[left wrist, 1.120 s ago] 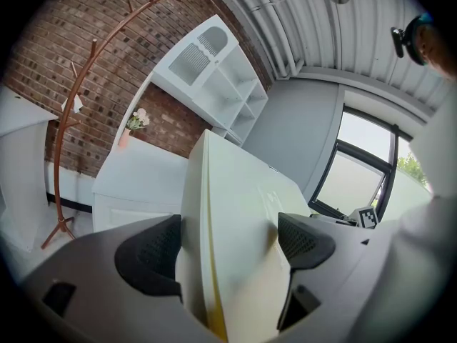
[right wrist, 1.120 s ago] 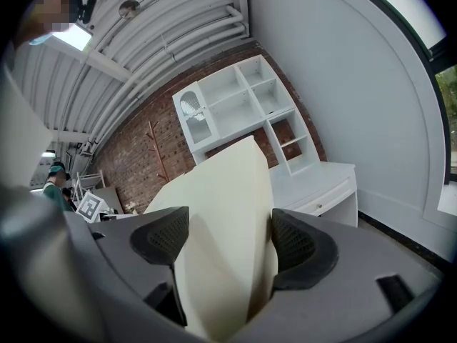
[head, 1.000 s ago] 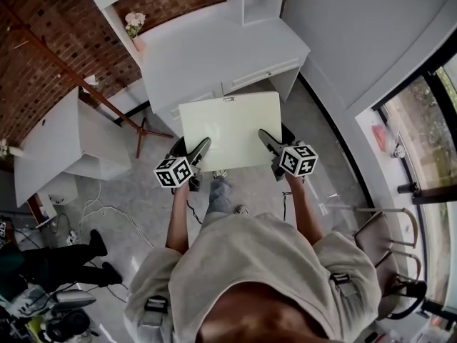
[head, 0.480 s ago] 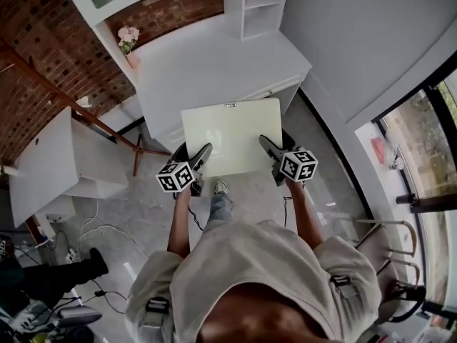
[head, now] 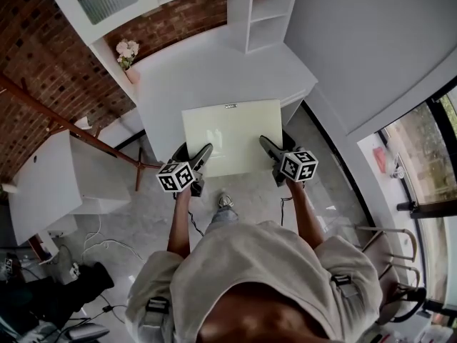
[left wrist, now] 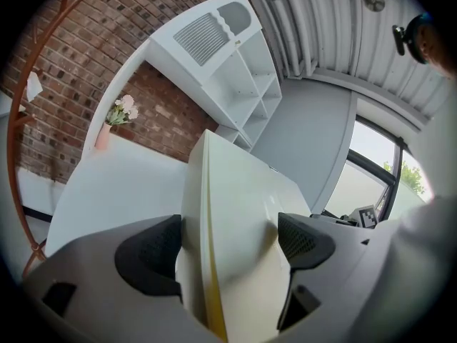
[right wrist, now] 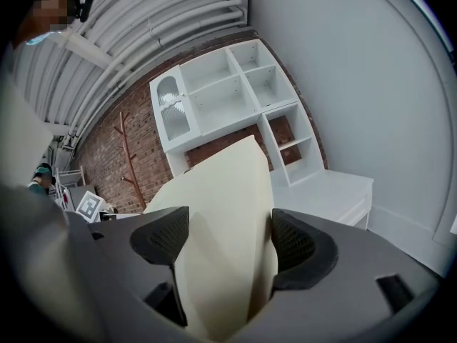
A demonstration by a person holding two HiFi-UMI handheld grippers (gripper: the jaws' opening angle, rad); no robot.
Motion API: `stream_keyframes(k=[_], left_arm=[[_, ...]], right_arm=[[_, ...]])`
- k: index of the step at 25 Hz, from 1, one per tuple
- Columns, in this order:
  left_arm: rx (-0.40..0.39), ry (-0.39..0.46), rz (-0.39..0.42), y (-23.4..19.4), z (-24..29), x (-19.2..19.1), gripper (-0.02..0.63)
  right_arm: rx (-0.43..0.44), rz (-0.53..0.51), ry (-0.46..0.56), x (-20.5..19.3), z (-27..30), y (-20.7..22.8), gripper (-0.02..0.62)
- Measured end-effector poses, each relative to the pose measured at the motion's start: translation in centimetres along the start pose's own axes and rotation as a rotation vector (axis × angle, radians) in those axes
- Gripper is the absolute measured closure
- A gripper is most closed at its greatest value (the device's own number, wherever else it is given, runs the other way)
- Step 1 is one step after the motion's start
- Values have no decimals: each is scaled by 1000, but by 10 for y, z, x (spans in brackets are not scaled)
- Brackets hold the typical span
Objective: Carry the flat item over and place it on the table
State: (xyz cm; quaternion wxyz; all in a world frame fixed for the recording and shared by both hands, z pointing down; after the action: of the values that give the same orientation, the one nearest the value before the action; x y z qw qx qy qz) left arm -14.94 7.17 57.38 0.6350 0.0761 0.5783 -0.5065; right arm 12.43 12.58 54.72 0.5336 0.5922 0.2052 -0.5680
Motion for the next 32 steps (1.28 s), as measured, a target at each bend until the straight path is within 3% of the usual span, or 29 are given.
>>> stream_keyframes(k=[14,32], left_arm=[[-16,4,6,-70,60,68,179],[-49,-17,6,-112,97,94,179]], right_arm=[[-15,-16,15,37,105,15,218],[-55,-10,18,43,155,24,218]])
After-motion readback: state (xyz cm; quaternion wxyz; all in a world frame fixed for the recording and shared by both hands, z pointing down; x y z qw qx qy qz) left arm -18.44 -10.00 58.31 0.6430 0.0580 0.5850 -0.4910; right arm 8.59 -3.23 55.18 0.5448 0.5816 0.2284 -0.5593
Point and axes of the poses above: the fingertips, and each gripper's own axes: z forward along the fingers, y to its right, x out of its top, the point moved 3 cm from there along -z, backward along the fingers, and after that the axes turned 7 degrees about x, right-handed, at the moved point
